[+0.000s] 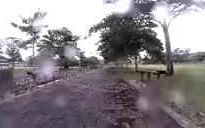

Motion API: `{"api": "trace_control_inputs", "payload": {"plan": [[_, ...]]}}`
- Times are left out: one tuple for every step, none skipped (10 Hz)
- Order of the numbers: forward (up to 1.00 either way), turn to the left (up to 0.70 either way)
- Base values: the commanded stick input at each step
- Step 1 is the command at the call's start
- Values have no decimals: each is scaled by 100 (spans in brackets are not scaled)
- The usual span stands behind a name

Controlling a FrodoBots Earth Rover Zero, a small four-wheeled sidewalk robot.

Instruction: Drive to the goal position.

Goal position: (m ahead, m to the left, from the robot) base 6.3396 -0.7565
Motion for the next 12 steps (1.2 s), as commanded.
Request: {"api": "trace_control_inputs", "payload": {"plan": [[70, 0], [70, 0], [70, 0], [70, 0], [70, 0], [70, 0], [70, 0], [70, 0], [70, 0], [70, 0], [70, 0], [70, 0]]}}
